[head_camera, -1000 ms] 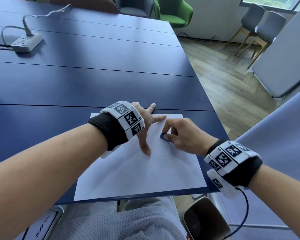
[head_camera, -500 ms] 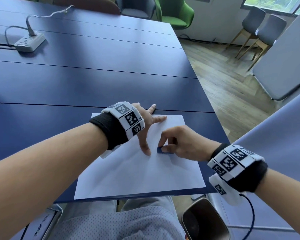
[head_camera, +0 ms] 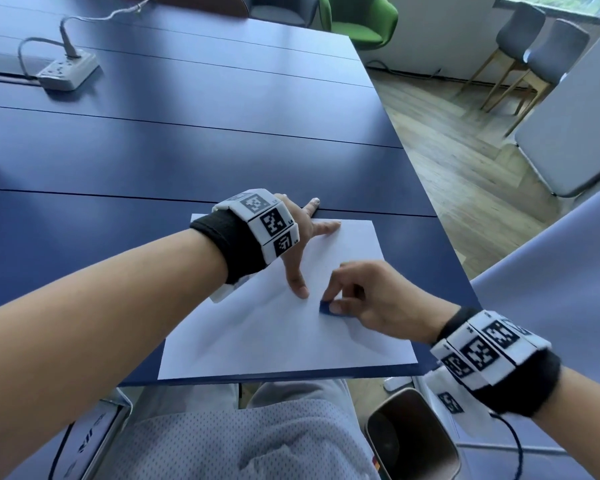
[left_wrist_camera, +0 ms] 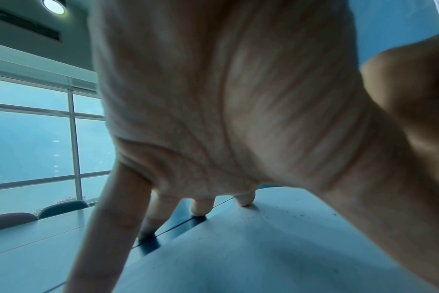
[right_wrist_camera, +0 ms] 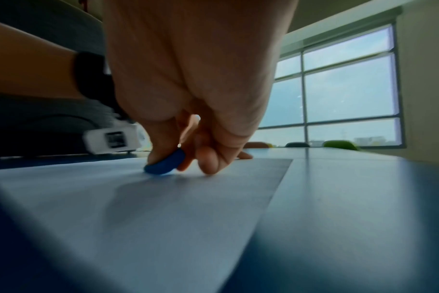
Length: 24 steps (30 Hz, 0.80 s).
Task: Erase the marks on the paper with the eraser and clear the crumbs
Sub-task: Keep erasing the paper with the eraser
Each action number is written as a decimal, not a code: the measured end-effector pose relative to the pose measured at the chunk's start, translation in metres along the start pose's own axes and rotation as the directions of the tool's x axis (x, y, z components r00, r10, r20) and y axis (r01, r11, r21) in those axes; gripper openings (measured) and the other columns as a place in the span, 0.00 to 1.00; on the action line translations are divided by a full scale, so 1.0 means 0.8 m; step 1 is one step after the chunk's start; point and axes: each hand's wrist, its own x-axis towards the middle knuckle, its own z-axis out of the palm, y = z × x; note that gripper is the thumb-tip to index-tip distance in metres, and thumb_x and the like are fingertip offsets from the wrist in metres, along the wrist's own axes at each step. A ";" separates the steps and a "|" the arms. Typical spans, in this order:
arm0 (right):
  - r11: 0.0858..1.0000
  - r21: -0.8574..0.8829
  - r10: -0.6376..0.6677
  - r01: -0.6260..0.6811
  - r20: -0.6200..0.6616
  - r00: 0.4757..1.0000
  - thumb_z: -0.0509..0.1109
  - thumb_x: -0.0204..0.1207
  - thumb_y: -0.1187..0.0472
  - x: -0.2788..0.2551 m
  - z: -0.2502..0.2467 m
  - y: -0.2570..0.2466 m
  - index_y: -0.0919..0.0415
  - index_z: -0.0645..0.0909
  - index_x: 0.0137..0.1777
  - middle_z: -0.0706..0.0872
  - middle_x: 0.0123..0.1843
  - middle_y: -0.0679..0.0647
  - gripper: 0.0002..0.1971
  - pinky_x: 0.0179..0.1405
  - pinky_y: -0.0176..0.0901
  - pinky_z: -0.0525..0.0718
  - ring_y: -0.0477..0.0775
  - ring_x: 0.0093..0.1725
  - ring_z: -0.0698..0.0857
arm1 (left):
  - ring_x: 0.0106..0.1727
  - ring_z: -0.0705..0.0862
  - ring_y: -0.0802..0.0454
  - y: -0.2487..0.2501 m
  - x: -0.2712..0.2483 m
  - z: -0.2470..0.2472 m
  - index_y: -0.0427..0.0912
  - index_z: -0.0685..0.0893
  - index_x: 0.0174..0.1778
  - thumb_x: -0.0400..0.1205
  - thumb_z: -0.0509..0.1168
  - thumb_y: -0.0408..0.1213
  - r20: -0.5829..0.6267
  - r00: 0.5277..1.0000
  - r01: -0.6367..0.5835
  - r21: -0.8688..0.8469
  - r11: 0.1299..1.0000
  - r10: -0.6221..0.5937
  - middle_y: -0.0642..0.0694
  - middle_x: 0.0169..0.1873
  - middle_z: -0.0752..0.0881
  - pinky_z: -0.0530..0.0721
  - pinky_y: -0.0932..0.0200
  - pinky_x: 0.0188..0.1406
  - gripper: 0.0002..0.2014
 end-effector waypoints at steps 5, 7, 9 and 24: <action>0.998 -0.035 0.057 -0.059 -0.044 0.997 0.77 0.72 0.64 0.009 -0.015 0.003 0.54 0.87 0.41 0.79 0.29 0.48 0.04 0.31 0.29 0.72 0.43 0.27 0.75 | 0.83 0.58 0.33 0.002 0.001 0.000 0.70 0.30 0.80 0.55 0.72 0.77 0.000 1.000 0.001 0.005 1.000 -0.001 0.51 0.84 0.31 0.67 0.39 0.76 0.69; 0.996 -0.007 0.089 -0.090 -0.109 0.990 0.77 0.72 0.64 0.010 -0.014 0.008 0.53 0.85 0.39 0.77 0.28 0.47 0.05 0.30 0.32 0.72 0.43 0.26 0.74 | 0.83 0.58 0.33 0.002 0.000 -0.001 0.70 0.29 0.80 0.55 0.72 0.77 0.001 1.000 -0.001 0.004 1.000 0.001 0.51 0.84 0.31 0.67 0.40 0.76 0.69; 0.998 0.025 0.055 -0.055 0.007 0.998 0.77 0.72 0.64 0.000 -0.007 0.003 0.53 0.87 0.40 0.81 0.31 0.53 0.05 0.30 0.37 0.75 0.45 0.27 0.73 | 0.83 0.58 0.33 0.001 -0.001 -0.001 0.70 0.30 0.80 0.56 0.73 0.77 0.004 1.000 -0.005 0.001 1.000 0.005 0.51 0.84 0.31 0.68 0.40 0.75 0.68; 0.992 -0.025 0.119 -0.122 -0.095 0.988 0.77 0.71 0.63 0.025 -0.027 0.011 0.52 0.90 0.40 0.80 0.28 0.48 0.04 0.27 0.27 0.72 0.40 0.26 0.76 | 0.83 0.55 0.30 -0.002 -0.001 0.002 0.72 0.30 0.80 0.55 0.72 0.78 -0.010 1.000 -0.009 -0.008 1.000 0.009 0.52 0.85 0.33 0.65 0.40 0.76 0.68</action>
